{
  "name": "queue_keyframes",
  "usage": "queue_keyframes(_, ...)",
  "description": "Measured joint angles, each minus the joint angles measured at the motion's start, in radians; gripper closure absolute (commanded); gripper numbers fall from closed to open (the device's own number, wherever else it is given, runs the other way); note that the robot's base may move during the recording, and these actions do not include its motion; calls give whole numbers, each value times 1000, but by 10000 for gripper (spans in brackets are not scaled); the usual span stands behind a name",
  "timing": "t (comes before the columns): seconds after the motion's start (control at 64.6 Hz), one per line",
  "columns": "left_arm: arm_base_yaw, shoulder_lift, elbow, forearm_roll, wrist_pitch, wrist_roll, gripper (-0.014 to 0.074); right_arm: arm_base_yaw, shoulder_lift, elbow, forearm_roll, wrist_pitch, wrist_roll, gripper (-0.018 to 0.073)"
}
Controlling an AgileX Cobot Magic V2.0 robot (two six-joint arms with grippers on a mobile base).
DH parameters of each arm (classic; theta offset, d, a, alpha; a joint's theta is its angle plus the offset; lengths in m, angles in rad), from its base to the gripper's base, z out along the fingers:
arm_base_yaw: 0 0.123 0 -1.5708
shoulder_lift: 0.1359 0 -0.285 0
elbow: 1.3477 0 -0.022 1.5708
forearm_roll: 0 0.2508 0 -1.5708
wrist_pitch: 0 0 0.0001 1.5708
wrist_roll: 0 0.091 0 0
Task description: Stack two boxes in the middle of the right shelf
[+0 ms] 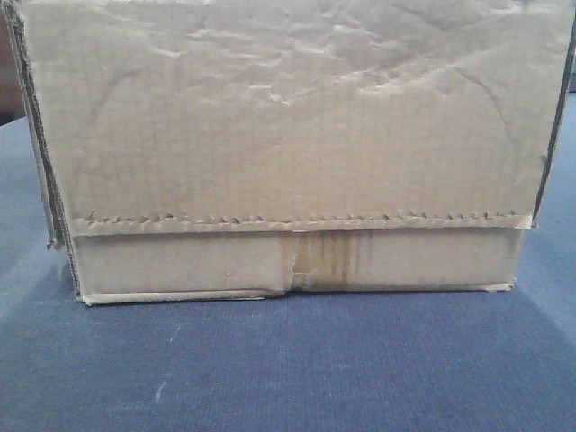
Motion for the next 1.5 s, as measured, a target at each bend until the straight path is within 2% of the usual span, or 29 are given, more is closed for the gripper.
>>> queue_keyframes(0.155,0,-77,-67,-26,5,-69,708,0,0,0,0,10,0,-10)
queue_keyframes(0.34,-62,-144,-131,-113,-2,-83,708,0,0,0,0,19,0,-10)
queue_keyframes(0.449,-143,-158,-147,-177,-22,-91,708,0,0,0,0,20,0,-10)
queue_keyframes(0.526,-238,-157,-149,-199,-44,-111,708,0,0,0,0,23,0,-10)
queue_keyframes(0.696,-428,-110,-150,-193,-92,-153,708,0,0,-1,0,46,0,-10)
queue_keyframes(0.82,-538,-38,-150,-187,-102,-174,708,0,0,-2,0,59,0,-10)
queue_keyframes(0.928,-600,31,-150,-166,-102,-182,708,0,0,-5,0,64,0,-10)
queue_keyframes(1.083,-639,131,-150,-108,-100,-204,708,0,0,-5,0,66,0,-10)
queue_keyframes(1.346,-639,216,-148,-97,-74,-216,699,0,0,-5,0,69,0,-10)
queue_keyframes(1.408,-639,218,-148,-97,-72,-216,659,0,0,-5,0,69,0,-10)
queue_keyframes(1.501,-639,218,-148,-97,-70,-216,530,0,0,-5,0,69,0,-10)
